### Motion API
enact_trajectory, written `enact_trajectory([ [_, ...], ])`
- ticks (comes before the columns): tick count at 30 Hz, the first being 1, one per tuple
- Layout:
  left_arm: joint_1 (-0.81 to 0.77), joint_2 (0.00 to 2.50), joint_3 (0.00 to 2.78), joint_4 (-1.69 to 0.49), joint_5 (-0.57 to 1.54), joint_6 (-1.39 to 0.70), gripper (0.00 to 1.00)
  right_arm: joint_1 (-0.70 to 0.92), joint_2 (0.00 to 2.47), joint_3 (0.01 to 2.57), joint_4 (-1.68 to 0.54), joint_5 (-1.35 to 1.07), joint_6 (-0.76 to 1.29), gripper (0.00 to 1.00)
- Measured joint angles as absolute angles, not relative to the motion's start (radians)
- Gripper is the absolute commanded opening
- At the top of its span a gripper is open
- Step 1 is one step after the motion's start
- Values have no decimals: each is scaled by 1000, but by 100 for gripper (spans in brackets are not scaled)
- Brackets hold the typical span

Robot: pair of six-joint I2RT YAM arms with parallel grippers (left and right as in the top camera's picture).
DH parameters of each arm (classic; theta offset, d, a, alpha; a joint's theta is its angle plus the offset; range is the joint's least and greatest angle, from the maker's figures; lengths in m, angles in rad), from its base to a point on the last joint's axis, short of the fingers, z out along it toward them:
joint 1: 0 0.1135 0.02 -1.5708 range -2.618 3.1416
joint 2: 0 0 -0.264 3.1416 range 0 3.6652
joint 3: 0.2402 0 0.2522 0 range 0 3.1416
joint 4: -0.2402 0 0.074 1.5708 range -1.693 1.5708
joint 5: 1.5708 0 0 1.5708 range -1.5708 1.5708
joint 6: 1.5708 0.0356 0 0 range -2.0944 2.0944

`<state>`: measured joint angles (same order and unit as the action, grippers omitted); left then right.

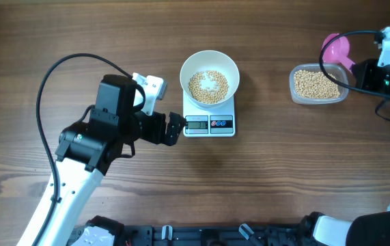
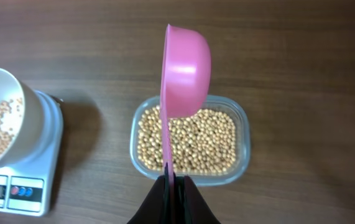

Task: Scoop item into bowl and weigh 150g on scale
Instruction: 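Move the empty scoop back right above the soybean tub, then dip and drag the pink scoop through the soybeans again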

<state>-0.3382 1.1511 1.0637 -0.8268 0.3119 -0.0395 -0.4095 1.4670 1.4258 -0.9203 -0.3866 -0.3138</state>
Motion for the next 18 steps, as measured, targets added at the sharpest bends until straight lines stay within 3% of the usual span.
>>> enact_trajectory([
  [18, -338, 1151, 1064, -827, 312, -39, 100, -263, 1472, 1374, -943, -113, -362, 4],
])
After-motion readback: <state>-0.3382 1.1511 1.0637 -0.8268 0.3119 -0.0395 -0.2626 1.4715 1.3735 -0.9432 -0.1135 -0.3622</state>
